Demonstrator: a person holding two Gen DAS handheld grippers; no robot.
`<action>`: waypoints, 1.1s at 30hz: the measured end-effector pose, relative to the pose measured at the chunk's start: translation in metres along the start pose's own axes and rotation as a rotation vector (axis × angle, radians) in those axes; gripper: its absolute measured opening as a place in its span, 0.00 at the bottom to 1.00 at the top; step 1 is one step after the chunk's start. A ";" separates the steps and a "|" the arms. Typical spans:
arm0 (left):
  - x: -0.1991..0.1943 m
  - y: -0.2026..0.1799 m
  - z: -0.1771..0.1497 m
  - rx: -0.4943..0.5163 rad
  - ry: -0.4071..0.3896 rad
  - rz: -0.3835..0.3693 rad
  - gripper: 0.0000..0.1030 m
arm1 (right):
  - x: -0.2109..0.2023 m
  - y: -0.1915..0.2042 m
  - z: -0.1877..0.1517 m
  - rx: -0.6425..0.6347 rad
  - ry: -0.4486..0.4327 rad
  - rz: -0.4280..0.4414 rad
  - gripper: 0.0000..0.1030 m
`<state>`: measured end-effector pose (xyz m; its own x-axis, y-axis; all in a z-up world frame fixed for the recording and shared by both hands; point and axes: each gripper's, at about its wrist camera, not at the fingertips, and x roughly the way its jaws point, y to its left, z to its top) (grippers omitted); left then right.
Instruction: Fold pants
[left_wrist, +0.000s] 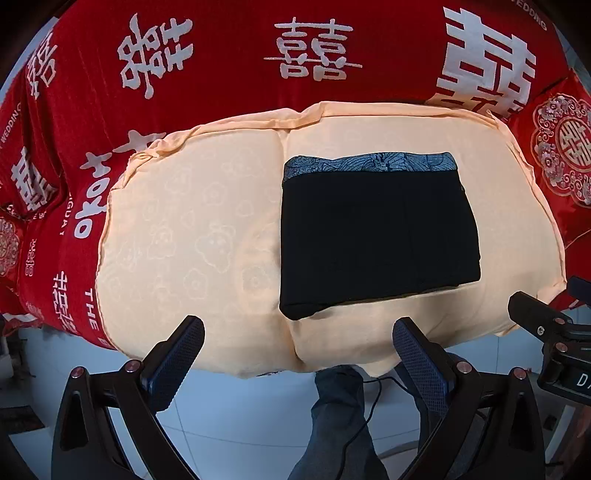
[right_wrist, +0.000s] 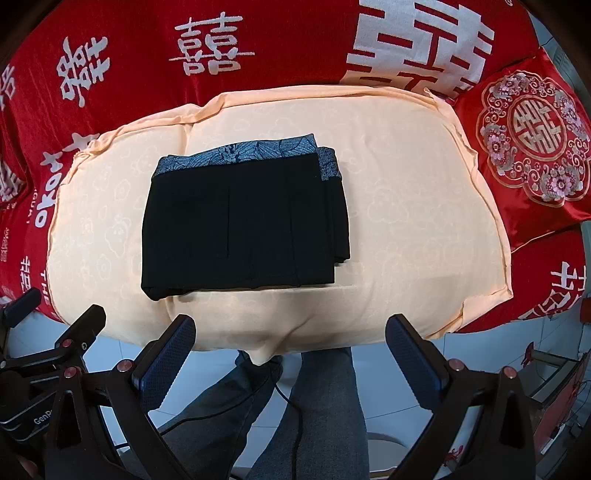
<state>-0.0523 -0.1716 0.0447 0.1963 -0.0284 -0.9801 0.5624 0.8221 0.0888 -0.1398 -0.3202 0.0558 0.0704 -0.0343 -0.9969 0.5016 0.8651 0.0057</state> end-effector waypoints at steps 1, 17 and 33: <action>0.000 0.000 0.000 0.000 0.000 0.001 1.00 | 0.000 0.000 -0.001 0.000 0.000 -0.001 1.00; -0.001 -0.004 0.000 0.009 -0.010 0.003 1.00 | 0.000 0.005 0.000 -0.016 -0.002 -0.004 1.00; -0.003 -0.002 0.000 0.007 -0.027 -0.013 1.00 | -0.001 0.007 0.000 -0.012 -0.002 -0.005 1.00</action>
